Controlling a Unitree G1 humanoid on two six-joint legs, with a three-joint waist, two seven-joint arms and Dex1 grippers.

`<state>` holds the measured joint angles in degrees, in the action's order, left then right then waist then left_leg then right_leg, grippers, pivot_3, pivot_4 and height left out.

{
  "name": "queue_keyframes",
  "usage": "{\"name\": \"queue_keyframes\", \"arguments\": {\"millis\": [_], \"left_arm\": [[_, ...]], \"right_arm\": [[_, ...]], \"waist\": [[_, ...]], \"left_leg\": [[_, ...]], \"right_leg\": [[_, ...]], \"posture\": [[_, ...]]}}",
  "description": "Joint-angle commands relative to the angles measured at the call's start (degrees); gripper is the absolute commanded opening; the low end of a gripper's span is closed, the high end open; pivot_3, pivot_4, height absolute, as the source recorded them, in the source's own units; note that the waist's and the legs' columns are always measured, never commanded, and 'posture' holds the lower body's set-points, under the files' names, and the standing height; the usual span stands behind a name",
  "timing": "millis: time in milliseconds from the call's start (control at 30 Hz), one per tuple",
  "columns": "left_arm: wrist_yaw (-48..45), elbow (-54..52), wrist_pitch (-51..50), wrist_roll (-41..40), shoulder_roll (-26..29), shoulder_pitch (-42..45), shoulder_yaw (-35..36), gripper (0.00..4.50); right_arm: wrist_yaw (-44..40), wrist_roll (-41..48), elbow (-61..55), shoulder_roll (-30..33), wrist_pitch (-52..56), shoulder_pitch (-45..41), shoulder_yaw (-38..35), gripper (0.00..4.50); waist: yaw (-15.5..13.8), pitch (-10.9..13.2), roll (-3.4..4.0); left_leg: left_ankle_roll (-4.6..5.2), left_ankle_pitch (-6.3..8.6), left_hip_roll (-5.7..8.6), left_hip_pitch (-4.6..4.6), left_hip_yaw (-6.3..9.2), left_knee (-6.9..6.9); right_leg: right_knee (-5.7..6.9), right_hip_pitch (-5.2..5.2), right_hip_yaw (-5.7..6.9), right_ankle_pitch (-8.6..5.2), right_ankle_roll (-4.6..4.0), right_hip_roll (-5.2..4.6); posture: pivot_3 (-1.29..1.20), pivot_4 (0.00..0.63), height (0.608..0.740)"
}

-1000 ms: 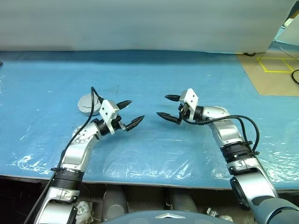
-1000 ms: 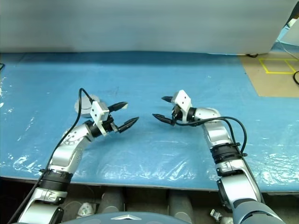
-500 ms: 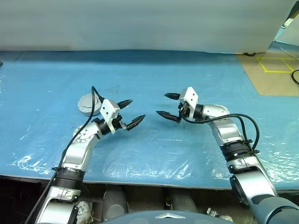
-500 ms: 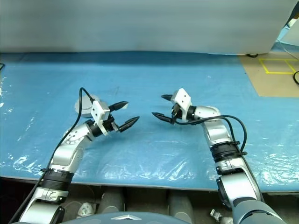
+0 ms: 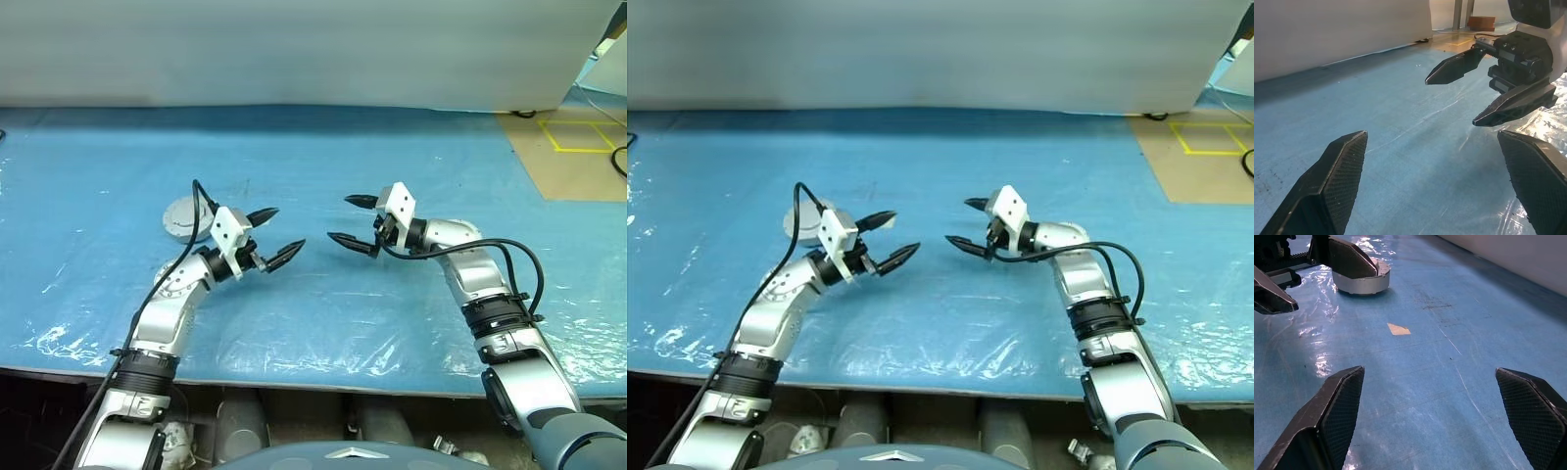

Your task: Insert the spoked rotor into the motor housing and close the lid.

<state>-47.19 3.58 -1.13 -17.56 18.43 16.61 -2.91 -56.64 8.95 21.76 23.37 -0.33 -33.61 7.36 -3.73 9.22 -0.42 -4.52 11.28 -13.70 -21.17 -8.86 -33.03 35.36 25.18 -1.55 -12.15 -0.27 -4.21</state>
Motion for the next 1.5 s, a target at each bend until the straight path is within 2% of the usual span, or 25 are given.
{"name": "queue_keyframes", "arguments": {"millis": [33,1500], "left_arm": [[0.0,-1.3,1.0,0.0,0.1,0.4,0.1,4.48],[0.1,-0.9,0.9,0.5,-0.2,1.0,-0.2,4.48]], "right_arm": [[-0.2,0.1,-0.4,0.2,-1.2,-1.3,-0.6,4.5],[-0.5,-1.1,1.5,-0.5,-2.8,-2.0,-0.1,4.5]], "waist": [[0.0,0.0,0.0],[0.0,0.0,0.0]], "left_leg": [[0.0,0.0,0.0,0.0,0.0,0.0],[0.0,0.0,0.0,0.0,0.0,0.0]], "right_leg": [[0.0,0.0,0.0,0.0,0.0,0.0],[0.01,0.0,0.01,0.0,0.0,0.0]], "posture": [[0.0,0.15,0.74],[0.0,0.15,0.74]]}}
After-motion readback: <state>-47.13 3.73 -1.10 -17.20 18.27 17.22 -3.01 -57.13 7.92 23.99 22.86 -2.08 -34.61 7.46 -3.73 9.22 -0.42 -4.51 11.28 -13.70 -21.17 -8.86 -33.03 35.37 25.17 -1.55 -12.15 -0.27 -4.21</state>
